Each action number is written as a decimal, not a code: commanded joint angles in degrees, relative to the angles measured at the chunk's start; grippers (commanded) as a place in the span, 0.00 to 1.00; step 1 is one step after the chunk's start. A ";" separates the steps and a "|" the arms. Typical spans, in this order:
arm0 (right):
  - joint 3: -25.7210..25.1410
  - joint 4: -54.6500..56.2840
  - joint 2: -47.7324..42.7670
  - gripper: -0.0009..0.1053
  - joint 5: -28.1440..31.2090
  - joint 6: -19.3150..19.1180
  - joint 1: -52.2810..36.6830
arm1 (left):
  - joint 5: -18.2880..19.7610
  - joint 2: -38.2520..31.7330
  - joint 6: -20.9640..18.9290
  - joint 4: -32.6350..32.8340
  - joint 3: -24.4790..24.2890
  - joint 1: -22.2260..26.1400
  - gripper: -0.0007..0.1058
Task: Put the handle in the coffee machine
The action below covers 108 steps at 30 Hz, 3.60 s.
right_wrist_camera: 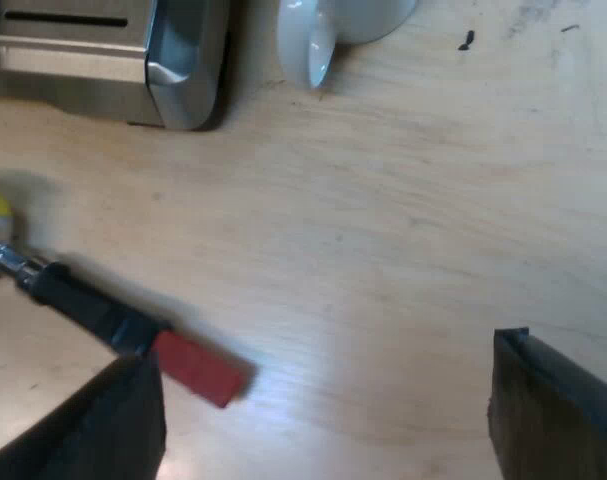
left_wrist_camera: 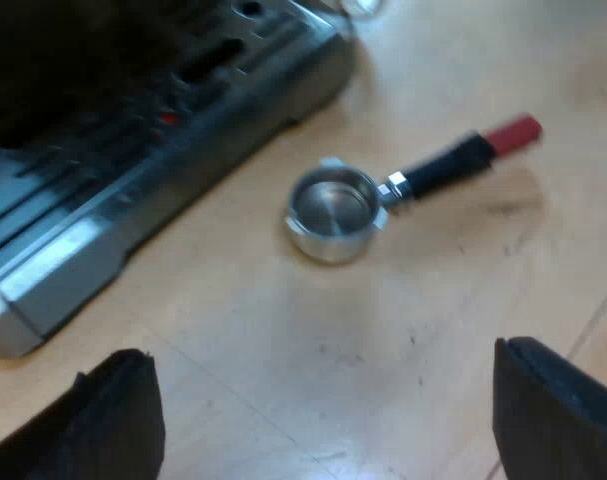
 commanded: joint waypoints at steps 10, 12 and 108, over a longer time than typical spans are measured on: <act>-0.89 0.33 12.15 0.65 0.78 -0.22 5.56 | -0.98 9.33 1.70 -7.39 -0.28 -10.69 0.66; -0.89 -0.07 13.77 0.62 0.78 -0.23 5.56 | -0.98 10.97 1.70 -8.24 -0.28 -11.77 0.66; -7.36 -25.45 56.42 0.01 -7.24 16.47 50.02 | -21.02 7.05 -12.99 5.34 -0.28 -12.95 0.66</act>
